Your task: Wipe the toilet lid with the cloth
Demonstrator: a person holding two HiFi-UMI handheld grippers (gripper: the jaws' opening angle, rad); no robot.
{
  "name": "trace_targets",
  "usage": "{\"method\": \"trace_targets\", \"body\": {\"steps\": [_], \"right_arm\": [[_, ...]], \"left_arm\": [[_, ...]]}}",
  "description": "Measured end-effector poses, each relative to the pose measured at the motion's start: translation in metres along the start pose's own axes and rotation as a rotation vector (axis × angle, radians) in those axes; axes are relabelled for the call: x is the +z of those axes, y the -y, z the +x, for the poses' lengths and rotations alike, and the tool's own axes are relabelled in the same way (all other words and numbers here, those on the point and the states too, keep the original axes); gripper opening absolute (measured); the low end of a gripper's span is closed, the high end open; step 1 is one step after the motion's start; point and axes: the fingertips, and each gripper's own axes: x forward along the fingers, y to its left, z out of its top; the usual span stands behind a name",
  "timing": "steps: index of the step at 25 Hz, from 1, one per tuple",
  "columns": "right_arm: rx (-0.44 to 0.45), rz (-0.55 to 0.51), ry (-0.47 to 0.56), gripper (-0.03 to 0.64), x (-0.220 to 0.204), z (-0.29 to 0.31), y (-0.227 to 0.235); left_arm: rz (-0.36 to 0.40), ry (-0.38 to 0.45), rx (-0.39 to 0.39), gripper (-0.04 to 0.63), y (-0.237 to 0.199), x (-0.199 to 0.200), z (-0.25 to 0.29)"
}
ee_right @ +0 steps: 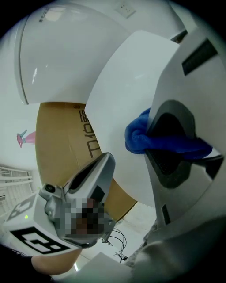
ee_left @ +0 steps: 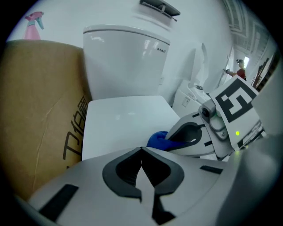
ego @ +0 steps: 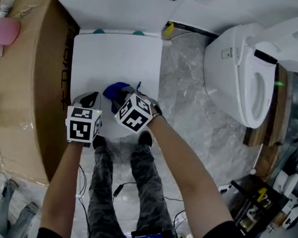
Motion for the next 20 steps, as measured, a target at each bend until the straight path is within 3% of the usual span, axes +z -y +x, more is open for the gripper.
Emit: {"method": "trace_targets", "body": {"steps": [14,20], "right_arm": [[-0.123,0.093,0.044,0.058,0.052,0.011,0.093],[-0.17,0.115,0.051,0.058,0.066,0.015,0.108]], "left_arm": [[0.06,0.011,0.014,0.012,-0.032,0.001,0.009],[0.07,0.046,-0.068,0.014,-0.019,0.0,0.009]]}}
